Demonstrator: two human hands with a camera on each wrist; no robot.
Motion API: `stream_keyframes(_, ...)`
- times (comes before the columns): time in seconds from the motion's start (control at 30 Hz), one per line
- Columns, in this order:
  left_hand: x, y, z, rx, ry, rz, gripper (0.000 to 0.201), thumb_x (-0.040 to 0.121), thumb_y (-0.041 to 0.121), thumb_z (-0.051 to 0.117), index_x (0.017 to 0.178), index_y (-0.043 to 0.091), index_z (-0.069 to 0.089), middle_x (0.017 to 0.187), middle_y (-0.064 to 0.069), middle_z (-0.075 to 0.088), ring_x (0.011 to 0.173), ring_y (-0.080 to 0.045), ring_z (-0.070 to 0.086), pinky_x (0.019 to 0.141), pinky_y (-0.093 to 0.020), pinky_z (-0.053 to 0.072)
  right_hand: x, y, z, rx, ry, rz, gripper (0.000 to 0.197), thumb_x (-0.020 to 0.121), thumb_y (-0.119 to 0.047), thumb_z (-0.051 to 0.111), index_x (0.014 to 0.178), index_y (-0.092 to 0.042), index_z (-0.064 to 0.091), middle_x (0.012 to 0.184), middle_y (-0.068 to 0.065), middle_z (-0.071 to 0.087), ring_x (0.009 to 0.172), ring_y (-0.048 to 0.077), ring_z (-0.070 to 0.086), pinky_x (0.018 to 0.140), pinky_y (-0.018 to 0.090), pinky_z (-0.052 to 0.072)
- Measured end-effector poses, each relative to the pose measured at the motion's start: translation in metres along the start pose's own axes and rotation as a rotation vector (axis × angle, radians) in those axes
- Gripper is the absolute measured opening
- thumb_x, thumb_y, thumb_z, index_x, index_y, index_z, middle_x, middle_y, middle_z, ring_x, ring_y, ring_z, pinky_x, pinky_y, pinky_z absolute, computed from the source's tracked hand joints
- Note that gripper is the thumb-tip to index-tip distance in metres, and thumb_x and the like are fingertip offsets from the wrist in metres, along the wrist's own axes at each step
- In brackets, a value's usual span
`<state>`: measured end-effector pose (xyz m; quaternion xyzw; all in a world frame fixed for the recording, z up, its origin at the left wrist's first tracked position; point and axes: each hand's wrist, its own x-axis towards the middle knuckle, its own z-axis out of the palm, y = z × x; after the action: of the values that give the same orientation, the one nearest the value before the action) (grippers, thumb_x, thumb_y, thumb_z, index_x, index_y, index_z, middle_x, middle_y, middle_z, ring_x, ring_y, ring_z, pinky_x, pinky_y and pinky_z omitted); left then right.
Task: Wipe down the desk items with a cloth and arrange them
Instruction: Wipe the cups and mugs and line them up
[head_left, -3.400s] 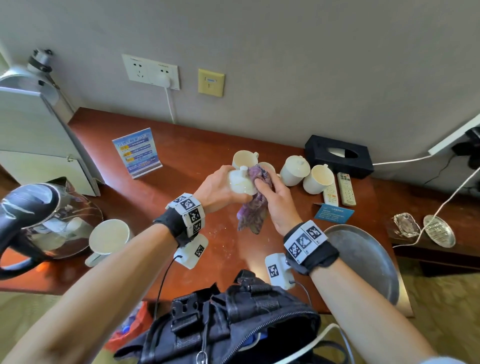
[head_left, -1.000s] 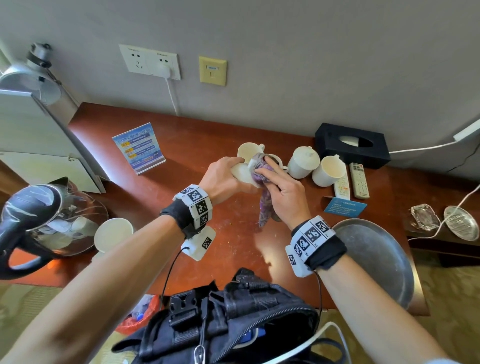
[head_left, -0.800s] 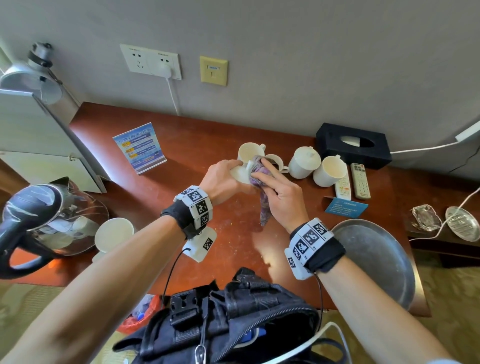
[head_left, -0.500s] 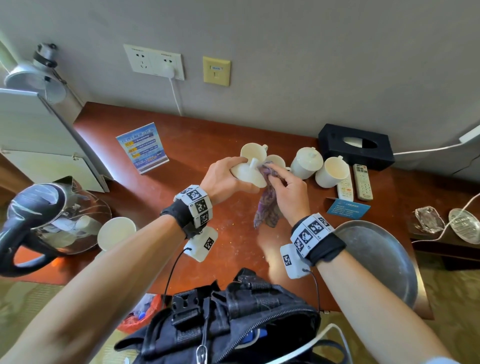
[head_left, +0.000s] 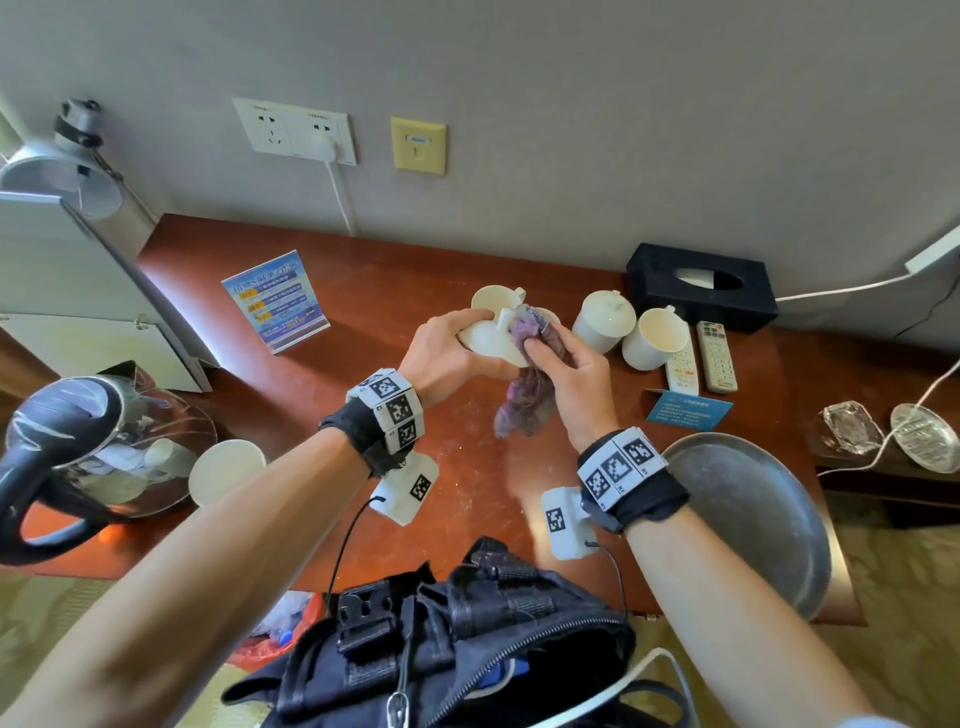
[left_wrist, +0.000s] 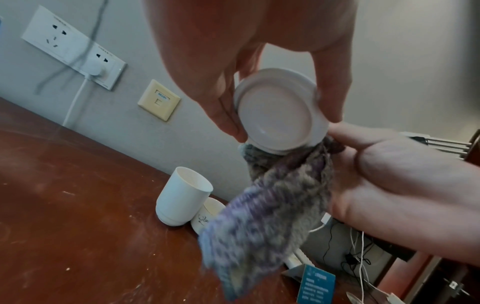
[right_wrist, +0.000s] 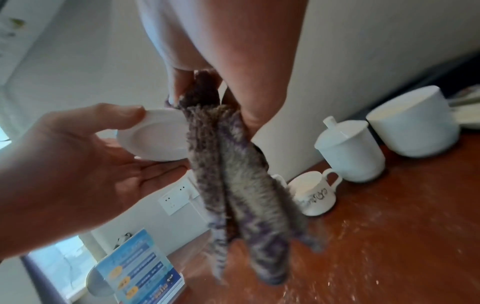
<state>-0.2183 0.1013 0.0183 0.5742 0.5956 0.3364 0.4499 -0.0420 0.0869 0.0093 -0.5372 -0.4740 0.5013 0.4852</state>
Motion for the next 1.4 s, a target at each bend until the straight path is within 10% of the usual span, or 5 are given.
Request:
stream_keyframes(0.27, -0.005, 0.008, 0.007, 0.069, -0.102, 0.055, 0.074, 0.061, 0.022, 0.093, 0.130, 0.022, 0.063, 0.122, 0.000, 0.064, 0.108, -0.020, 0.059, 0.095, -0.035, 0.051, 0.009, -0.006, 0.002, 0.535, 0.042, 0.464, 0.022, 0.103, -0.022, 0.049, 0.117, -0.015, 0.065, 0.100, 0.004, 0.074, 0.085, 0.016, 0.072, 0.070, 0.031, 0.057)
stream_keyframes(0.63, 0.003, 0.011, 0.010, 0.201, -0.140, 0.030, 0.081, 0.066, 0.024, 0.091, 0.134, 0.016, 0.047, 0.114, 0.000, 0.056, 0.095, -0.018, 0.054, 0.066, -0.017, 0.042, 0.006, -0.011, -0.003, 0.488, 0.077, 0.230, 0.018, 0.098, -0.007, 0.055, 0.109, -0.012, 0.068, 0.098, 0.005, 0.075, 0.092, 0.018, 0.071, 0.079, 0.032, 0.058)
stream_keyframes(0.83, 0.005, 0.009, 0.012, -0.154, -0.157, -0.075, 0.084, 0.064, 0.030, 0.091, 0.136, 0.033, 0.047, 0.119, -0.005, 0.067, 0.106, -0.020, 0.066, 0.090, -0.029, 0.051, 0.002, -0.014, 0.003, 0.309, -0.023, 0.079, 0.026, 0.098, -0.012, 0.057, 0.122, -0.013, 0.067, 0.118, 0.007, 0.071, 0.112, 0.020, 0.067, 0.096, 0.034, 0.052)
stream_keyframes(1.07, 0.003, 0.008, 0.008, -0.408, -0.121, -0.119, 0.073, 0.075, 0.003, 0.083, 0.140, 0.014, 0.050, 0.101, -0.008, 0.076, 0.093, -0.019, 0.074, 0.080, -0.024, 0.055, -0.011, -0.003, 0.000, 0.096, -0.140, 0.001, 0.023, 0.098, -0.009, 0.057, 0.116, -0.015, 0.070, 0.107, 0.006, 0.074, 0.099, 0.018, 0.069, 0.085, 0.031, 0.055)
stream_keyframes(1.4, -0.001, -0.010, 0.007, -0.060, -0.164, -0.110, 0.090, 0.060, 0.046, 0.088, 0.141, 0.030, 0.051, 0.121, -0.002, 0.066, 0.105, -0.018, 0.065, 0.088, -0.029, 0.053, 0.009, -0.012, -0.022, 0.291, -0.049, 0.136, 0.021, 0.098, -0.009, 0.056, 0.114, -0.012, 0.069, 0.106, 0.007, 0.074, 0.103, 0.022, 0.069, 0.093, 0.037, 0.055)
